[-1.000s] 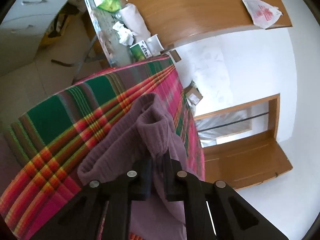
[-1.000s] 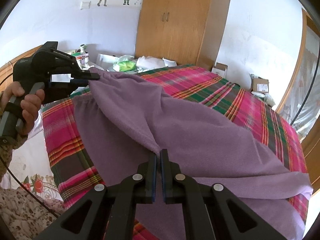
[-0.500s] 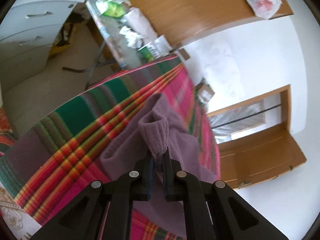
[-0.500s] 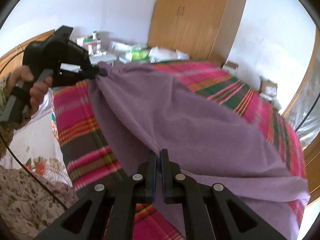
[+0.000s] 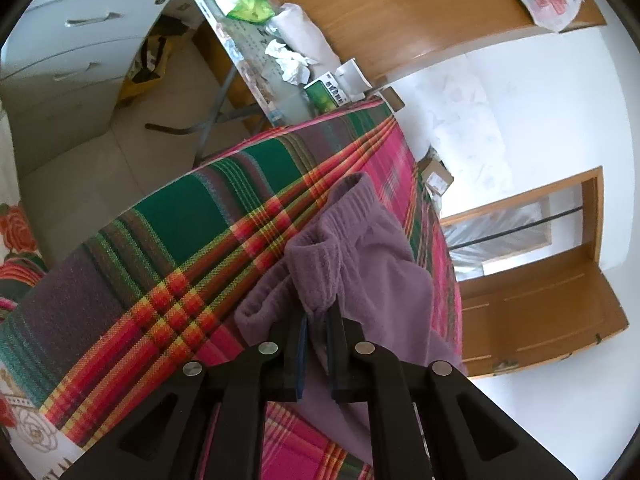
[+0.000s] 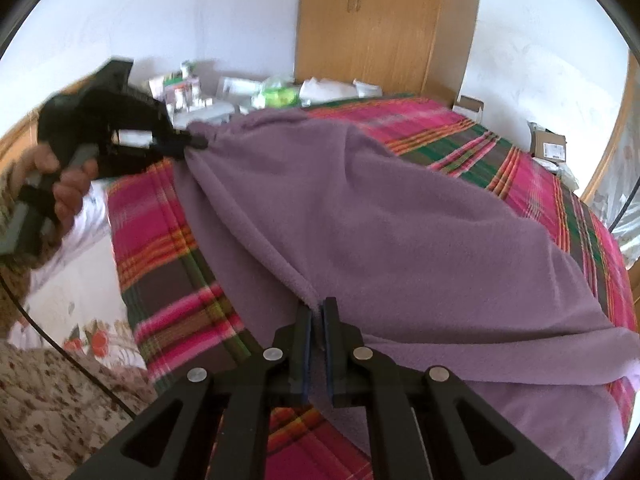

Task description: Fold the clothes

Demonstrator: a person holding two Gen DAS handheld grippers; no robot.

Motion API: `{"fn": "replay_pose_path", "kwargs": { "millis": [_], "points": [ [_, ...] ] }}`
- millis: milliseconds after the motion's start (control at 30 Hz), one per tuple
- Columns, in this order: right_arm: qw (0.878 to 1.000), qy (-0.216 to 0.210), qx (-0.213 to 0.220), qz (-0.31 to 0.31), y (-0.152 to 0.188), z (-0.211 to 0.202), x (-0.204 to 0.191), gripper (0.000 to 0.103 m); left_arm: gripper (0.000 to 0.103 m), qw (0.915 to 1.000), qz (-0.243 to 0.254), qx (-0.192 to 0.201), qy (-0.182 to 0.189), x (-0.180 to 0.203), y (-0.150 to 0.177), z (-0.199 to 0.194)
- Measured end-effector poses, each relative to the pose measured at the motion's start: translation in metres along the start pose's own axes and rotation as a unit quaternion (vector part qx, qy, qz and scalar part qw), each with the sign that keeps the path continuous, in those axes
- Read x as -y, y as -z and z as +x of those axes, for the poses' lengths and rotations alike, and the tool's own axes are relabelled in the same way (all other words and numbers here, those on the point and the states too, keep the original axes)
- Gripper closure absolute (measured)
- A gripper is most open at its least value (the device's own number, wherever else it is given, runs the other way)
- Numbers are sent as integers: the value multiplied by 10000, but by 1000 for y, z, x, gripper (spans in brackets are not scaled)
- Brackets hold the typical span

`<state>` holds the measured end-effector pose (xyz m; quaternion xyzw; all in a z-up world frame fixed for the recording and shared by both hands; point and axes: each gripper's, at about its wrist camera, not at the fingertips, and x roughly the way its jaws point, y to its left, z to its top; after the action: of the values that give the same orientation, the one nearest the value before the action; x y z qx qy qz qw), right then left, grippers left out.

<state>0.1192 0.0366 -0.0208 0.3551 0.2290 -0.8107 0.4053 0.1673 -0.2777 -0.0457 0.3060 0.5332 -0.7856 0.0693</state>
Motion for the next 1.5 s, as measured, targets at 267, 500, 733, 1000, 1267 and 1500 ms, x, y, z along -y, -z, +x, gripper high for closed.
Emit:
{"fn": "replay_pose_path", "kwargs": {
  "millis": [267,500,733,1000,1267,1500],
  "points": [
    [9995,-162,56,282,3,-9,13,95,90,9999,-3,-3,-102,4,3,-5],
    [9917,71,373,1227,21,-43,63,95,85,9970,467,392,-473,17,7,-25],
    [9573,1171,441,2608,60,-88,142,95,79,9881,1253,758,-464,46,17,-43],
    [9185,1630,550,3559,75,-104,209,87,78,9489,3140,-238,190,124,70,2],
    [9073,1647,262,3861,55,-70,251,64,78,8870,4354,-1436,549,175,133,69],
    [8921,1703,-49,4185,47,-41,282,63,73,8673,4601,-1802,599,184,156,90]
  ]
}}
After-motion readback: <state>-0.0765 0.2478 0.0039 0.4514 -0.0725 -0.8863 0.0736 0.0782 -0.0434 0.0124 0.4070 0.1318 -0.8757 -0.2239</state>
